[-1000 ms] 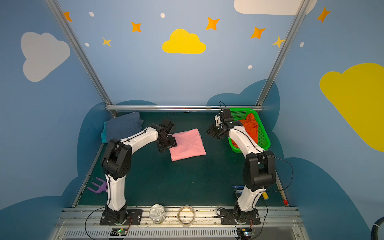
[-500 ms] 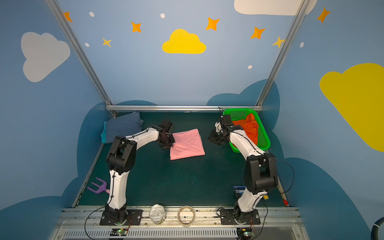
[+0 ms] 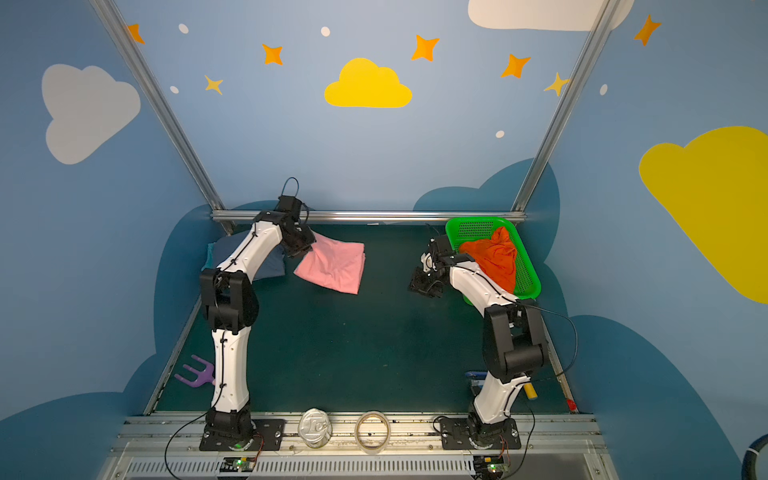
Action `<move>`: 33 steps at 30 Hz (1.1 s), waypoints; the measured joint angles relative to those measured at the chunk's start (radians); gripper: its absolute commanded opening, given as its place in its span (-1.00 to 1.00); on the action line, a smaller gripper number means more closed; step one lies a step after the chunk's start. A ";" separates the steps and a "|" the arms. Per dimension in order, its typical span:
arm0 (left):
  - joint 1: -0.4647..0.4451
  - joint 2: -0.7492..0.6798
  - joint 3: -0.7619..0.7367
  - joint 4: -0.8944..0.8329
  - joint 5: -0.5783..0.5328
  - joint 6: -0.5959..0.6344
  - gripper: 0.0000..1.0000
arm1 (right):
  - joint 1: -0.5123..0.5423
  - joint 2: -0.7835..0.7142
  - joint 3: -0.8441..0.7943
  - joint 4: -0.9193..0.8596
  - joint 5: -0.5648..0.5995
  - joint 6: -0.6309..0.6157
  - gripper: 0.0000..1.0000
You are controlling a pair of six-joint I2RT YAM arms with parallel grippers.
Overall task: Fold and stack the t-shirts
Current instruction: 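Carry the pink bundle with the left gripper onto the grey shirt stack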
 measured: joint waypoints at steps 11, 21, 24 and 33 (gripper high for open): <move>0.161 0.169 0.429 -0.238 -0.025 0.064 -0.91 | 0.048 0.108 0.037 0.006 -0.005 0.006 -0.44; 0.286 0.163 0.446 -0.285 0.016 0.100 -0.91 | 0.065 0.191 0.071 0.011 -0.026 0.017 -0.45; 0.325 0.148 0.446 -0.289 0.037 0.101 -0.92 | 0.075 0.198 0.082 0.011 -0.029 0.021 -0.46; 0.416 0.116 0.466 -0.293 0.131 0.092 -0.92 | 0.093 0.224 0.092 0.031 -0.048 0.032 -0.46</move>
